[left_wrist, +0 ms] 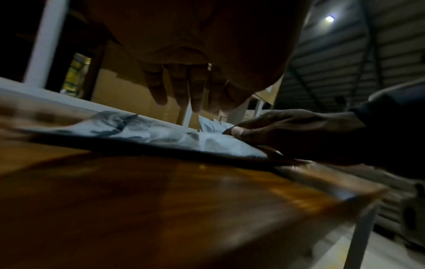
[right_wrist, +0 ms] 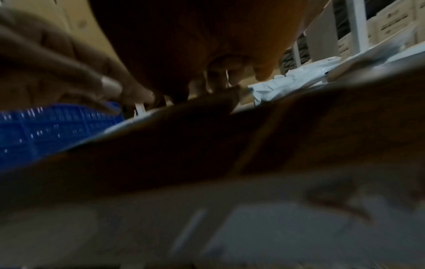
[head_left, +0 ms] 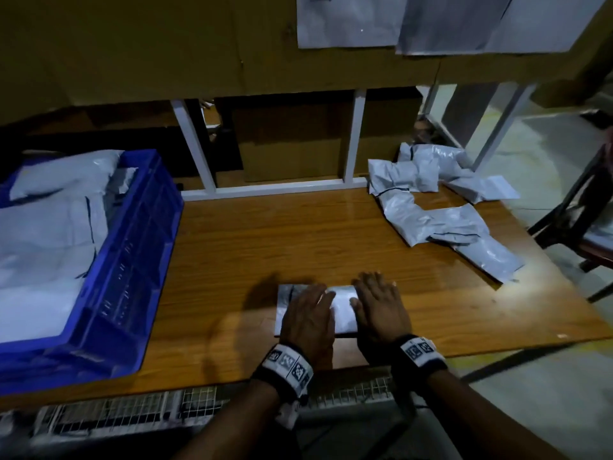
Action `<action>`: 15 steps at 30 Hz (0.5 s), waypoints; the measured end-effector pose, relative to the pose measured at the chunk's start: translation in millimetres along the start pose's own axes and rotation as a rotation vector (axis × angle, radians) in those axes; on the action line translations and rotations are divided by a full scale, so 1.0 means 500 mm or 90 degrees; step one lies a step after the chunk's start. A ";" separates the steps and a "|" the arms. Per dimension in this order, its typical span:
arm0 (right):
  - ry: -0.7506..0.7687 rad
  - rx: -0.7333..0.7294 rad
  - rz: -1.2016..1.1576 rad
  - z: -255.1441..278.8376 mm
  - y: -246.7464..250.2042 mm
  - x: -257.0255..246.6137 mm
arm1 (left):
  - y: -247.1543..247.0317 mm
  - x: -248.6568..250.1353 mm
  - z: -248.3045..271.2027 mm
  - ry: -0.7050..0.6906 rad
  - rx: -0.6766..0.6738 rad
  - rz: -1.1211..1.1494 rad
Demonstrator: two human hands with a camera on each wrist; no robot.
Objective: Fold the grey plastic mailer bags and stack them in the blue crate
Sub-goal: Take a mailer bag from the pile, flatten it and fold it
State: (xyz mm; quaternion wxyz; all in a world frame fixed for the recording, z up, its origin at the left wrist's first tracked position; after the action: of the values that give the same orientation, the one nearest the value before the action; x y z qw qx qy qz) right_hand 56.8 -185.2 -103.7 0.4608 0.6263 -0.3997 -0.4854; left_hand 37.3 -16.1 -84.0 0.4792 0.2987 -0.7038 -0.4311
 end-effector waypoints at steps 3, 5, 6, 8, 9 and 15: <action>0.000 -0.072 0.055 -0.001 -0.037 -0.016 | -0.026 0.012 -0.029 -0.034 -0.080 -0.051; 0.023 -0.053 0.098 0.001 -0.037 -0.028 | -0.044 0.015 -0.026 -0.036 -0.100 -0.073; 0.043 -0.050 0.115 0.000 -0.036 -0.034 | -0.056 0.012 -0.021 -0.026 -0.127 -0.087; 0.082 -0.059 0.131 -0.005 -0.045 -0.037 | -0.079 0.001 -0.010 0.006 -0.175 -0.122; 0.090 -0.070 0.127 -0.006 -0.053 -0.037 | -0.089 -0.006 -0.006 0.018 -0.186 -0.141; 0.083 -0.114 0.075 0.000 -0.065 -0.029 | -0.106 -0.021 0.007 0.026 -0.203 -0.186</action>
State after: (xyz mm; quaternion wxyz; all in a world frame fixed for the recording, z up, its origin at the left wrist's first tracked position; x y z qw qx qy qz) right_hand 55.5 -163.1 -131.4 0.5677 0.5883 -0.3603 -0.4492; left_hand 38.2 -30.3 -136.5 0.4669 0.3262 -0.5661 -0.5959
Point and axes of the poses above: each hand's wrist, its own z-axis away from the middle knuckle, its own y-axis out of the back of the hand, x = y × z, the point moved 6 cm from there along -z, towards the middle knuckle, and after that the axes turned 1 degree about z, right-handed, at the moved point
